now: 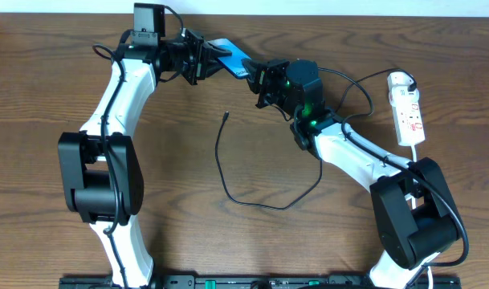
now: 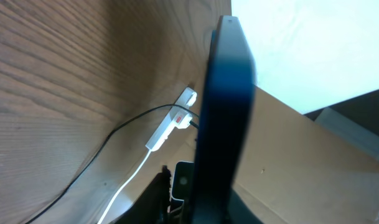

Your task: Plug charger to phone and switch on socket

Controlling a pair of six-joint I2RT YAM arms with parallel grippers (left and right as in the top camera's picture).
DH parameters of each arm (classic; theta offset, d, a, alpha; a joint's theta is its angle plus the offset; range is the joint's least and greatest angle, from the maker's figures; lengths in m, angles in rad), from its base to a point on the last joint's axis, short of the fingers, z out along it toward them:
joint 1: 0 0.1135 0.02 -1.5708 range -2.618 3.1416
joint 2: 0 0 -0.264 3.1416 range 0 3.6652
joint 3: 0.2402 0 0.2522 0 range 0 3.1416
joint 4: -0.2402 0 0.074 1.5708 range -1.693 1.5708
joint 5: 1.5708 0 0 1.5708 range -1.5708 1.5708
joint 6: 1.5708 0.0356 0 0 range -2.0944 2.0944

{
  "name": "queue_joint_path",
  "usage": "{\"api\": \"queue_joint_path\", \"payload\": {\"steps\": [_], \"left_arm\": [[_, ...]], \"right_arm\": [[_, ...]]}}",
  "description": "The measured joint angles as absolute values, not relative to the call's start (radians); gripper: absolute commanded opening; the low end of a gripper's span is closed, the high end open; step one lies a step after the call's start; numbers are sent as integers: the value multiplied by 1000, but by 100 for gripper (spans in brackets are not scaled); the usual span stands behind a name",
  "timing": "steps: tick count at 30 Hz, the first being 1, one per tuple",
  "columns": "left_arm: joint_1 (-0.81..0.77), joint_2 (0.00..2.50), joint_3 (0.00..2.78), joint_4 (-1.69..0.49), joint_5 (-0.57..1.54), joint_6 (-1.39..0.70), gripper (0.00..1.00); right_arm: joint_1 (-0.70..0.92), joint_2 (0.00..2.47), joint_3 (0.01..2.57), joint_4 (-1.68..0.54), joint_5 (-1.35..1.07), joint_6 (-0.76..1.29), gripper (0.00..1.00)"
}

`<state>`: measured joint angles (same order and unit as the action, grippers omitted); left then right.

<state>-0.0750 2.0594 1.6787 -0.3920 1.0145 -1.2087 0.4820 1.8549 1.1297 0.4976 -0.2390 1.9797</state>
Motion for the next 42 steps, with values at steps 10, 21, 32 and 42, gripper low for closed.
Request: {"api": "queue_joint_path", "payload": {"steps": [10,21,32,42], "left_arm": [[-75,2059,1679,-376,1016,-1230,8],[-75,2059,1679,-362,995,-1230,7],[-61,2059,1679,-359,992,-1054,7],[56,2059,1679,-370,1214,-715,7]], "right_arm": [[482,1855,1129,495,-242,2017,8],[482,1854,1129,517,-247,1983,26],[472,1854,1131,450,-252,1872,38],[378,1851,1135,197,-265,1326,40]]}}
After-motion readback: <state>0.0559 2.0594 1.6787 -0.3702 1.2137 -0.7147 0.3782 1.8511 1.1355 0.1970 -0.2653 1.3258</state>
